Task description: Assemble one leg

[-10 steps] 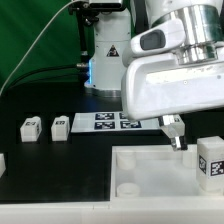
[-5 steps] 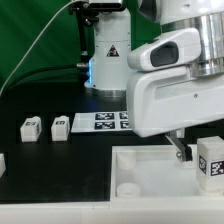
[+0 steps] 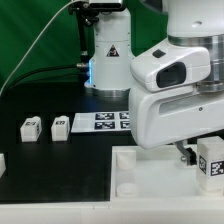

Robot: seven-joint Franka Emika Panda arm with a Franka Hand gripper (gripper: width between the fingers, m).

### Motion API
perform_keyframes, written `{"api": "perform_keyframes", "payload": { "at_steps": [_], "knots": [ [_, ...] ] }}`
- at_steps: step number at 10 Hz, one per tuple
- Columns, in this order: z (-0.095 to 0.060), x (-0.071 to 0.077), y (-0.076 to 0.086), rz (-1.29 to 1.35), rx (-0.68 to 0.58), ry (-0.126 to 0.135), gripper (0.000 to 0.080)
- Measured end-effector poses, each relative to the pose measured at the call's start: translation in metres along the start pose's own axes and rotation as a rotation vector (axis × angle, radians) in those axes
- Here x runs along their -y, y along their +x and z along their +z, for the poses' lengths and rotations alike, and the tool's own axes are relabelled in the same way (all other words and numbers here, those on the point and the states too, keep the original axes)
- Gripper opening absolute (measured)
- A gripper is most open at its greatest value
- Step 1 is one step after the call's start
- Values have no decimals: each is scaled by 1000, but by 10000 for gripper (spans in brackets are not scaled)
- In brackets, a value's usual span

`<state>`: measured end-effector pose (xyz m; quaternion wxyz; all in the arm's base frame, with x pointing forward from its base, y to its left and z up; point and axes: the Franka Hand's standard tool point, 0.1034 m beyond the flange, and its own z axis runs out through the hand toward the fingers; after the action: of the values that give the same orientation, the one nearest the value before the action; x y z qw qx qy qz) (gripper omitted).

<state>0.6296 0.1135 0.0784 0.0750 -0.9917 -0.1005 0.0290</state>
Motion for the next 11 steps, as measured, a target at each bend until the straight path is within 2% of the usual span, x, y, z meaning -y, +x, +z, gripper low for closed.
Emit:
{"api": "perform_keyframes", "payload": {
  "at_steps": [1,2,5,7,9,10,11],
  "knots": [
    [0,0,0,0,0,0,427],
    [0,-2,0,1,0,-2,295],
    [0,-3,0,37,-3,-1,295],
    [1,-5,2,422,-39,8,295],
    [2,-6,-2,902,-28,46,295],
    [3,-5,-2,993,-22,58,295],
    [3,-3,-3,1101,-19,57,295]
  ]
}}
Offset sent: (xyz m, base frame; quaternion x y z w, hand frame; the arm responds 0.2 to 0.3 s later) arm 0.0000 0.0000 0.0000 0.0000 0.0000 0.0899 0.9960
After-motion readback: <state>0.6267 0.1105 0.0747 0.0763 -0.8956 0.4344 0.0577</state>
